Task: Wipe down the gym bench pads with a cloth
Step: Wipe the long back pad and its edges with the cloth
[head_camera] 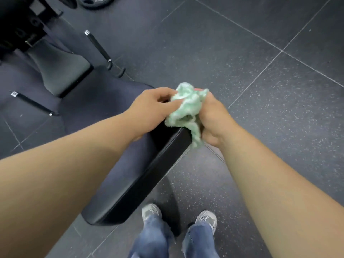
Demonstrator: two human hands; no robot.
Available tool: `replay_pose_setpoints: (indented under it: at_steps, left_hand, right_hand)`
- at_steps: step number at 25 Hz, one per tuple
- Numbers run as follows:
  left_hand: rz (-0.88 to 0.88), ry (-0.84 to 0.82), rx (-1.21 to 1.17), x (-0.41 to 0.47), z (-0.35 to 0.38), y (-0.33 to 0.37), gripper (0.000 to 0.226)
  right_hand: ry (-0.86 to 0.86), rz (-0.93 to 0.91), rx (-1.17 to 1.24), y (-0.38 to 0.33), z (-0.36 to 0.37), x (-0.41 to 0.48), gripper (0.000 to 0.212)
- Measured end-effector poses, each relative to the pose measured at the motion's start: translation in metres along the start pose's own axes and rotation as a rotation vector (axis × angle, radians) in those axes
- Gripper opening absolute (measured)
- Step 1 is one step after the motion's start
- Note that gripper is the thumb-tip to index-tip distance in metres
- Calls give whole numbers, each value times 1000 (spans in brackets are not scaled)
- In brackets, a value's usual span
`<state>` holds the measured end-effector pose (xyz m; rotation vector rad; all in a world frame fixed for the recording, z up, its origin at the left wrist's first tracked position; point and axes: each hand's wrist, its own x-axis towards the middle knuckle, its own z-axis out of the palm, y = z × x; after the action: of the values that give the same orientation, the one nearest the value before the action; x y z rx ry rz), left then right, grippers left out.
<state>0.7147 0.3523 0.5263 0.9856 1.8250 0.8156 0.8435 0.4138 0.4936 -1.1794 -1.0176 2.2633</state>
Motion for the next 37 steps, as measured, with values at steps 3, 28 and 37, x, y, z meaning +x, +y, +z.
replay_pose_setpoints:
  at_steps: [3, 28, 37]
  left_hand:
    - [64, 190, 290, 5, 7, 4, 11]
    - [-641, 153, 214, 9, 19, 1, 67]
    - [-402, 179, -336, 56, -39, -53, 59]
  right_hand:
    - [-109, 72, 303, 27, -20, -23, 45]
    - [-340, 88, -279, 28, -14, 70, 32]
    - [-245, 148, -533, 3, 24, 113, 30]
